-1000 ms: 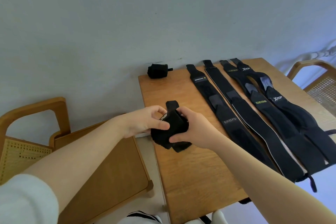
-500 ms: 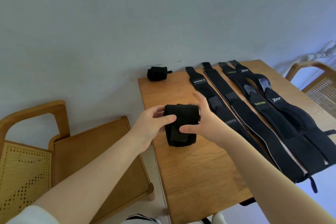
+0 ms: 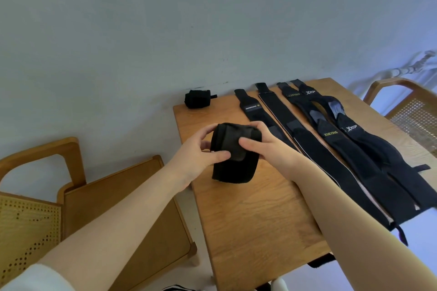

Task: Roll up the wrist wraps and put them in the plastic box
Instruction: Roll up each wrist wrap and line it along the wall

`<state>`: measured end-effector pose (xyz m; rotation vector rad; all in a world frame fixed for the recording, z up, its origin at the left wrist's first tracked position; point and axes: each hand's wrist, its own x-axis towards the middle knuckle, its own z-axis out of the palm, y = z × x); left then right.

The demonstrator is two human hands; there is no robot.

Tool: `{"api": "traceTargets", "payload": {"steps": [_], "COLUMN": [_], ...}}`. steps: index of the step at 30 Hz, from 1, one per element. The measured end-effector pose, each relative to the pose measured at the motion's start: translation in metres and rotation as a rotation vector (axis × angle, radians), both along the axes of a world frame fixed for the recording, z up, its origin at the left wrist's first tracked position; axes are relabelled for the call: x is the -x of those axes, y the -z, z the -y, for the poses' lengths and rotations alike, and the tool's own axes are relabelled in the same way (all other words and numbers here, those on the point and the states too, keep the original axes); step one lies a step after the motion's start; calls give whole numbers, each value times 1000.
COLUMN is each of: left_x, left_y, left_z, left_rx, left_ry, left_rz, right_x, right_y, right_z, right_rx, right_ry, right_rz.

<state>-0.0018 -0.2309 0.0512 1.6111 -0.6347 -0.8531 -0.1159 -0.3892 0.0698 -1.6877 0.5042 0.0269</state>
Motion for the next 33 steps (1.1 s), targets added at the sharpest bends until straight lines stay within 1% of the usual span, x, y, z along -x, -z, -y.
{"api": "traceTargets", "payload": {"steps": [3,5,7,12,14,17,19,21,22,26,29,30,33], "left_x": [-2,1,4,1,0,-7,-14,-19,-20,-24,-24,-24,-17], "left_y": [-2,-7,-14,-41,-60,-89,-111,-134,-145,-177,-193,-196,-200], "left_z": [10,18,26,52,64,82,91,97,99,103,102,102,104], "left_rx": [-5,-6,12,102,142,189,250,301,323,386,388,382,351], "left_ry": [-55,-51,-61,-47,-64,-104,-179,-229,-226,-173,-107,-88,-83], "left_rz": [62,157,209,287,338,393,374,359,357,378,424,446,509], "right_x": [-9,-14,-18,-24,-27,-27,-28,-31,-33,-43,-47,-46,-42], "right_y": [2,4,-1,-31,-46,-74,-94,-115,-126,-163,-179,-183,-191], "right_z": [4,6,12,38,48,57,63,70,73,84,91,92,93], "right_rx": [29,-20,-89,-143,-138,-7,91,205,239,301,351,330,168], "right_ry": [75,168,225,245,235,217,113,30,22,2,56,75,78], "right_rz": [-7,-20,-10,32,114,386,533,586,602,677,699,689,591]}}
